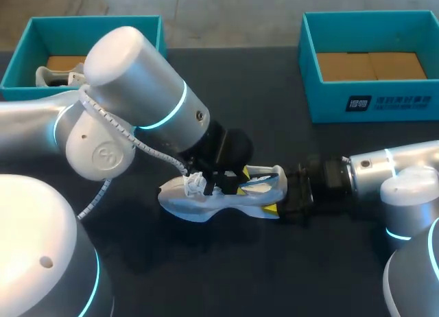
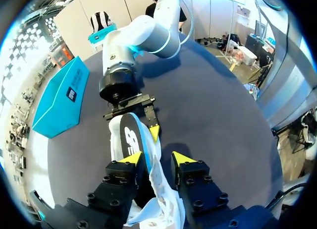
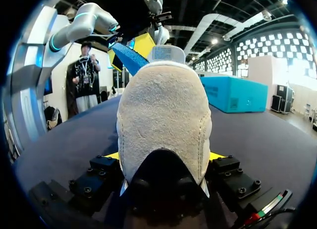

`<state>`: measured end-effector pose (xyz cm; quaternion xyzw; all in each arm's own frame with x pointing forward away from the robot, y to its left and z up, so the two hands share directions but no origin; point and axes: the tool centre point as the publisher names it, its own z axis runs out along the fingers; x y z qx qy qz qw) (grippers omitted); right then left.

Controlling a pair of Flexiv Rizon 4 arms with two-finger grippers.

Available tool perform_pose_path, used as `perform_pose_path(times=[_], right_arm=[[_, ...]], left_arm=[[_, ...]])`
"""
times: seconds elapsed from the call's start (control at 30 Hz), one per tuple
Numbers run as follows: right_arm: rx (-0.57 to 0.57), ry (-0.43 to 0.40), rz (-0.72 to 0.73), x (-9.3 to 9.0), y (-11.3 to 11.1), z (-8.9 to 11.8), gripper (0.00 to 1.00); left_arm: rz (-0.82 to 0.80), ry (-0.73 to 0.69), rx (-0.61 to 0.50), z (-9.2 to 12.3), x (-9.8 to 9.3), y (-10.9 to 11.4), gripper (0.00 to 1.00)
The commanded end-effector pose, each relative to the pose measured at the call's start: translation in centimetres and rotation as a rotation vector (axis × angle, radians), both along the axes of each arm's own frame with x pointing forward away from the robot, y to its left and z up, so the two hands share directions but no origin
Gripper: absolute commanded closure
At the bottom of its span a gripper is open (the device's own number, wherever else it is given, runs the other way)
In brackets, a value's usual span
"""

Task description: Take the shoe out of the shoebox, open the shoe tongue, remove and reinsert the insole, then place the shoe into the shoebox

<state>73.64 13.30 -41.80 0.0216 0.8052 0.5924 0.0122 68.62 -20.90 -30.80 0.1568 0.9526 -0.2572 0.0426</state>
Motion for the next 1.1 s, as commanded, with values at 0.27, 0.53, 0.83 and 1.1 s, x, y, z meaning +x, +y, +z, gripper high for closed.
perform_pose_path(times=[0.27, 0.53, 0.83, 1.1], right_arm=[[-0.004, 0.001, -0.001, -0.1, 0.2, -0.1, 1.0], [-0.004, 0.001, -0.001, -0.1, 0.2, -0.1, 1.0], [-0.004, 0.001, -0.001, -0.1, 0.2, -0.1, 1.0], [-0.004, 0.001, -0.001, -0.1, 0.2, -0.1, 1.0]], left_arm=[[0.019, 0.0, 0.021, -0.7, 0.8, -0.5, 0.95], [-0.003, 0.003, 0.009, 0.5, 0.5, -0.1, 1.0], [-0.019, 0.003, -0.008, 1.9, 0.1, 0.5, 1.0], [-0.031, -0.008, -0.039, 3.8, -1.0, 2.1, 1.0]])
